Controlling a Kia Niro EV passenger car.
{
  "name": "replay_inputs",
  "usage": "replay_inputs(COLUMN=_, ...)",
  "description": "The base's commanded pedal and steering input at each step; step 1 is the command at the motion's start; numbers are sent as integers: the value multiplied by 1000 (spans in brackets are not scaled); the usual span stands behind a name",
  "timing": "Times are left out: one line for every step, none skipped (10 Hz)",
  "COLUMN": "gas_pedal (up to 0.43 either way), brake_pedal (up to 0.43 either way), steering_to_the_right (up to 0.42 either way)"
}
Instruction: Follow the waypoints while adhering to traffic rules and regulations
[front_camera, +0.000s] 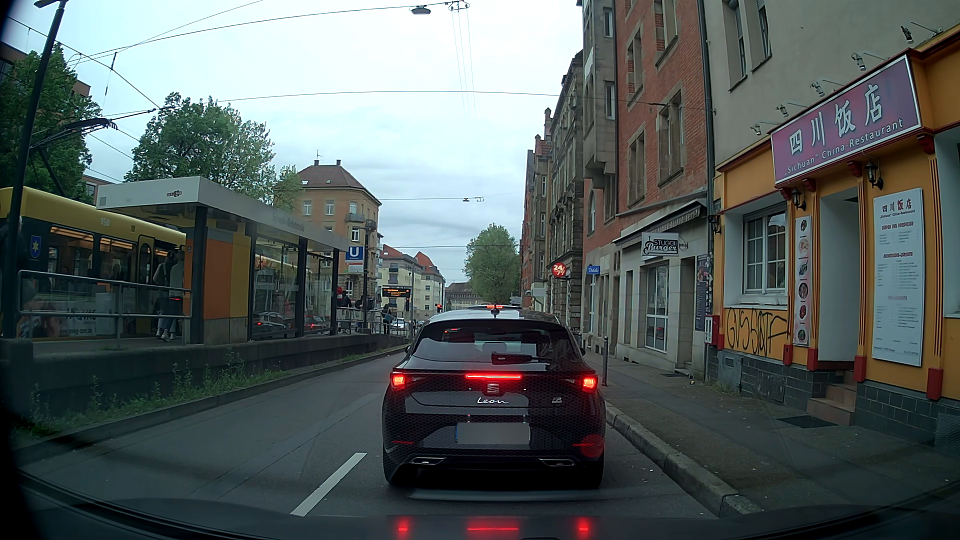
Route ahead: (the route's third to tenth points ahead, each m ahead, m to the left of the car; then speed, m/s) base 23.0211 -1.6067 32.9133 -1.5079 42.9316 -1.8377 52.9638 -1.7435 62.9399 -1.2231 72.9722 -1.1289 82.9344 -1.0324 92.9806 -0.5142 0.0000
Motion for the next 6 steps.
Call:
replay_inputs(gas_pedal=0, brake_pedal=305, steering_to_the_right=-37)
replay_inputs(gas_pedal=0, brake_pedal=305, steering_to_the_right=-37)
replay_inputs(gas_pedal=0, brake_pedal=305, steering_to_the_right=-37)
replay_inputs(gas_pedal=0, brake_pedal=305, steering_to_the_right=-37)
replay_inputs(gas_pedal=0, brake_pedal=311, steering_to_the_right=-37)
replay_inputs(gas_pedal=0, brake_pedal=305, steering_to_the_right=-37)
